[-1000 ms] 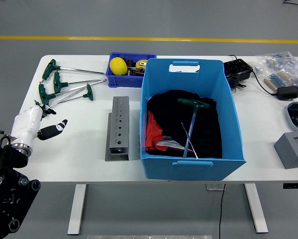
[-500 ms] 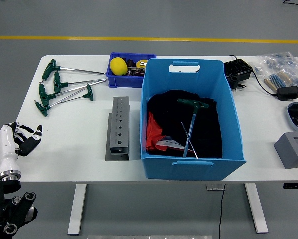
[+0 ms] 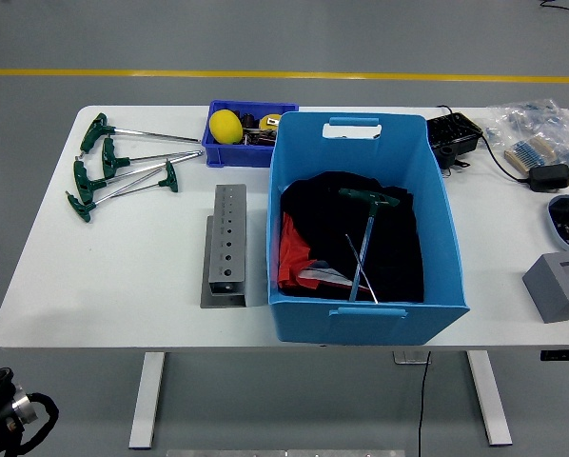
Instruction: Lift tool from toolbox,place it in box,lift tool from toolbox,place it in box
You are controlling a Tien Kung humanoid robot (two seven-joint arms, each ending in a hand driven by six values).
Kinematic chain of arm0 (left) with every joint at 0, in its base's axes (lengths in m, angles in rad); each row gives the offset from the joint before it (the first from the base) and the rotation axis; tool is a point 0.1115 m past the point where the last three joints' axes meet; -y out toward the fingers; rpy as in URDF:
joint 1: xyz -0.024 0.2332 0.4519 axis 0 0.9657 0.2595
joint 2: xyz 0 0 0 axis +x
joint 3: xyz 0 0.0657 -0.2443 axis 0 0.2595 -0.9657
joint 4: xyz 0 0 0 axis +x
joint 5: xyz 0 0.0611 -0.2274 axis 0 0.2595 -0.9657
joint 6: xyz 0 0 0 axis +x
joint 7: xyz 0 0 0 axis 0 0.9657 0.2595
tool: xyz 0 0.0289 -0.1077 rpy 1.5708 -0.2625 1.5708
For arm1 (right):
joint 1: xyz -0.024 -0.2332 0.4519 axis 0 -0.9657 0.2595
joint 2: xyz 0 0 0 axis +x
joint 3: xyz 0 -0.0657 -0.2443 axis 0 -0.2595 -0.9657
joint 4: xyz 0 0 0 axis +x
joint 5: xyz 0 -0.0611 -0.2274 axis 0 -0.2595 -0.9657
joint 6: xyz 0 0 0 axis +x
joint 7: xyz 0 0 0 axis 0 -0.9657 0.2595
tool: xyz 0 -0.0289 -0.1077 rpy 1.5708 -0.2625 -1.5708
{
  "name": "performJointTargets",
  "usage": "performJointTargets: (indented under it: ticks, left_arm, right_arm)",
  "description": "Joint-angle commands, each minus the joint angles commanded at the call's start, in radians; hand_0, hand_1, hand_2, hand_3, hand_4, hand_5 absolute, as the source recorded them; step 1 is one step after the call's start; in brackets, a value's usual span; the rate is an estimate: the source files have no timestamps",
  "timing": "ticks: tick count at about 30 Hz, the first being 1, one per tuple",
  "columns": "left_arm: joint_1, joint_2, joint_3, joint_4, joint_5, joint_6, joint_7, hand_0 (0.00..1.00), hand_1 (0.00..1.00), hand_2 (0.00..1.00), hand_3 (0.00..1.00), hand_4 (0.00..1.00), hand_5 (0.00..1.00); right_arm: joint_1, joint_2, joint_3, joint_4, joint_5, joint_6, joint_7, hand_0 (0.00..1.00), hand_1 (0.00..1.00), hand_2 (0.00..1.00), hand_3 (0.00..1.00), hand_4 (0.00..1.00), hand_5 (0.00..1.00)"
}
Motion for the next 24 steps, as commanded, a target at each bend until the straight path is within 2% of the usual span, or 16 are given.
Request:
performJointTargets:
  ticks: [5,9,12,16,18,24]
  left_arm:
    - [-0.007,-0.014,0.031,-0.089,-0.203,-0.06,-0.039,0.025,0.002,0.002,0.077,0.752,0.377]
    - [-0.014,-0.024,0.066,-0.18,-0.369,-0.075,-0.053,0.026,0.002,0.002,0.075,0.748,0.365]
    - [-0.022,-0.028,0.093,-0.241,-0.444,-0.086,-0.042,0.026,0.002,0.002,0.075,0.748,0.365]
    - [-0.037,-0.039,0.123,-0.299,-0.496,-0.131,0.023,0.025,0.002,0.002,0.073,0.747,0.369]
    - [-0.05,-0.045,0.141,-0.31,-0.519,-0.186,0.067,0.025,0.002,0.002,0.073,0.747,0.369]
    - [-0.067,-0.069,0.174,-0.333,-0.526,-0.402,0.222,0.021,0.002,0.002,0.07,0.754,0.383]
  right_arm:
    - [0.0,0.001,-0.008,0.0,0.008,0.0,0.002,0.689,0.647,0.722,0.588,0.829,0.758]
    - [0.002,0.0,-0.009,0.0,0.01,0.0,0.004,0.689,0.647,0.722,0.588,0.83,0.759]
    - [0.003,-0.001,-0.006,0.0,0.007,0.0,0.004,0.689,0.647,0.722,0.588,0.83,0.759]
    - [0.005,-0.001,0.003,0.0,0.005,0.001,0.004,0.689,0.647,0.722,0.588,0.83,0.76]
    - [0.007,-0.002,-0.003,0.0,0.014,0.002,0.007,0.689,0.647,0.722,0.588,0.83,0.76]
    - [0.013,-0.002,-0.046,0.0,0.044,0.001,0.013,0.689,0.647,0.722,0.588,0.83,0.76]
